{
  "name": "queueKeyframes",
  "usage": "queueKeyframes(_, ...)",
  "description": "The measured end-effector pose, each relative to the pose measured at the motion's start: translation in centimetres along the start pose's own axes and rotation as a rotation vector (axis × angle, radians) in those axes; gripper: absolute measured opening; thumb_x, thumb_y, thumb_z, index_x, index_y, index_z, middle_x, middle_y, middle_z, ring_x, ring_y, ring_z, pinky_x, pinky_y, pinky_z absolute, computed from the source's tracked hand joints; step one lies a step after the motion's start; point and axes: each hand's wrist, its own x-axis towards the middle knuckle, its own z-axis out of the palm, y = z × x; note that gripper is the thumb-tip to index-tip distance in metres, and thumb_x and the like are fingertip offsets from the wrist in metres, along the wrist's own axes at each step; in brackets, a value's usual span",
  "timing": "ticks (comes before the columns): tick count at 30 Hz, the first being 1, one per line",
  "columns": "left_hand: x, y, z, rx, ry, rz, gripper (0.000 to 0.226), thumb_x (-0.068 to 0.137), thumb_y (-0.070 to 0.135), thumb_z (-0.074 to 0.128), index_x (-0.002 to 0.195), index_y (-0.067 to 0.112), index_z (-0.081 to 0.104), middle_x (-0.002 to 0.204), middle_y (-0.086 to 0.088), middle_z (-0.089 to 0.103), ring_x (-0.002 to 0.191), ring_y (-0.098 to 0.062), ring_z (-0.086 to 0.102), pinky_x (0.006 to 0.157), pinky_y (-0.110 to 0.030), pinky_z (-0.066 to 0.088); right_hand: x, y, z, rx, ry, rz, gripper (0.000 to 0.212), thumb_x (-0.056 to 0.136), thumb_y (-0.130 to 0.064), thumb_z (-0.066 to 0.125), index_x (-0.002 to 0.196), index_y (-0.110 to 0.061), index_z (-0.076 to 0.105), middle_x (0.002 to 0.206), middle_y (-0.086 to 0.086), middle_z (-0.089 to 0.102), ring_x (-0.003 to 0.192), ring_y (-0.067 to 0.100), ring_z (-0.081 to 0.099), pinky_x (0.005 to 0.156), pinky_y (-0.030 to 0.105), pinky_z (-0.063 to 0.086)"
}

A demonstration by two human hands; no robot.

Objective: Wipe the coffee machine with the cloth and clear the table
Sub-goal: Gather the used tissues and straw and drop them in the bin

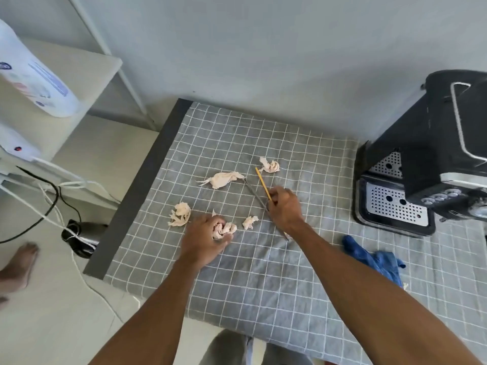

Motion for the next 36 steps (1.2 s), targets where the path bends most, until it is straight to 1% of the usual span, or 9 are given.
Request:
queueKeyframes(4, 0.9, -0.9, -0.3, -0.036, 0.038, 0.013, 0.030, 0.089, 0.049, 0.072, 0.108, 0.028, 0.062, 0.092, 0.016, 0.058, 0.088, -0.014, 0.063, 0.074, -0.034, 0.054, 0.3, -0.4, 0.3, -0.016, 0.058, 0.022, 0.017, 0.097, -0.015, 0.058, 0.113, -0.019, 0.061, 0.108, 0.002, 0.057, 0.092, 0.023, 0.059, 0.085, 0.038, 0.055)
queueKeyframes(8, 1.3, -1.2, -1.3, -0.096, 0.141, -0.014, 0.034, 0.098, 0.047, 0.061, 0.118, 0.021, 0.052, 0.097, 0.004, 0.069, 0.082, -0.018, 0.068, 0.070, -0.034, 0.056, 0.2, -1.2, 0.5, -0.051, -0.005, -0.025, 0.011, 0.104, -0.015, 0.048, 0.103, -0.010, 0.057, 0.098, 0.006, 0.055, 0.083, 0.016, 0.047, 0.075, 0.021, 0.043)
queueKeyframes(11, 1.2, -1.8, -2.3, -0.120, 0.264, 0.010, 0.033, 0.100, 0.043, 0.061, 0.122, 0.019, 0.053, 0.102, -0.001, 0.073, 0.084, -0.020, 0.070, 0.071, -0.037, 0.059, -0.3, -1.2, 1.1, -0.010, 0.041, -0.032, 0.009, 0.097, -0.019, 0.063, 0.095, -0.012, 0.058, 0.094, 0.003, 0.054, 0.075, 0.015, 0.054, 0.070, 0.022, 0.053)
queueKeyframes(14, 0.7, -3.4, -3.2, -0.074, 0.339, 0.028, 0.039, 0.101, 0.052, 0.054, 0.119, 0.018, 0.060, 0.099, 0.000, 0.071, 0.082, -0.018, 0.066, 0.068, -0.040, 0.061, -0.6, -0.3, 1.7, 0.051, -0.004, 0.034, 0.010, 0.089, -0.019, 0.071, 0.092, -0.014, 0.064, 0.086, -0.007, 0.055, 0.064, 0.004, 0.056, 0.069, 0.024, 0.049)
queueKeyframes(16, 0.3, -4.6, -3.5, -0.015, 0.405, 0.058, 0.044, 0.099, 0.056, 0.053, 0.113, 0.016, 0.066, 0.102, -0.002, 0.067, 0.088, -0.017, 0.061, 0.066, -0.039, 0.059, -1.1, -0.4, 1.6, 0.118, -0.009, 0.055, 0.006, 0.087, -0.020, 0.069, 0.088, -0.015, 0.065, 0.076, -0.008, 0.060, 0.057, 0.001, 0.058, 0.065, 0.026, 0.049)
queueKeyframes(19, 0.1, -6.0, -3.7, 0.022, 0.464, 0.038, 0.044, 0.093, 0.053, 0.067, 0.110, 0.013, 0.074, 0.119, -0.006, 0.060, 0.105, -0.020, 0.055, 0.074, -0.038, 0.060, -1.9, -1.3, 1.0, 0.121, -0.031, 0.018, 0.014, 0.085, -0.039, 0.064, 0.084, -0.026, 0.060, 0.076, -0.005, 0.065, 0.068, 0.017, 0.064, 0.069, 0.035, 0.058)
queueKeyframes(25, 0.7, -6.2, -3.9, -0.109, 0.351, -0.050, 0.037, 0.085, 0.046, 0.080, 0.116, 0.029, 0.074, 0.147, 0.000, 0.045, 0.128, -0.021, 0.048, 0.093, -0.045, 0.058, -3.4, -1.8, 0.9, 0.089, -0.091, -0.099, 0.020, 0.093, -0.040, 0.069, 0.096, -0.022, 0.061, 0.070, -0.004, 0.065, 0.063, 0.018, 0.062, 0.067, 0.034, 0.057)
queueKeyframes(31, 2.1, -4.8, -4.0, -0.135, 0.218, -0.194, 0.071, 0.083, 0.031, 0.085, 0.144, 0.037, 0.050, 0.140, 0.002, 0.058, 0.127, -0.025, 0.051, 0.098, -0.041, 0.049, -4.5, -1.6, 2.2, 0.159, -0.182, -0.069, 0.040, 0.079, -0.055, 0.082, 0.110, -0.039, 0.061, 0.081, -0.018, 0.064, 0.071, 0.005, 0.063, 0.060, 0.021, 0.053)
queueKeyframes(36, 2.9, -3.9, -3.6, -0.248, 0.142, -0.219, 0.080, 0.079, 0.002, 0.085, 0.141, 0.035, 0.049, 0.128, -0.003, 0.067, 0.118, -0.024, 0.064, 0.099, -0.047, 0.056, -3.6, -1.7, 2.8, 0.167, -0.151, -0.059, 0.020, 0.083, -0.035, 0.080, 0.077, -0.029, 0.062, 0.068, -0.008, 0.065, 0.062, 0.008, 0.058, 0.068, 0.029, 0.056)
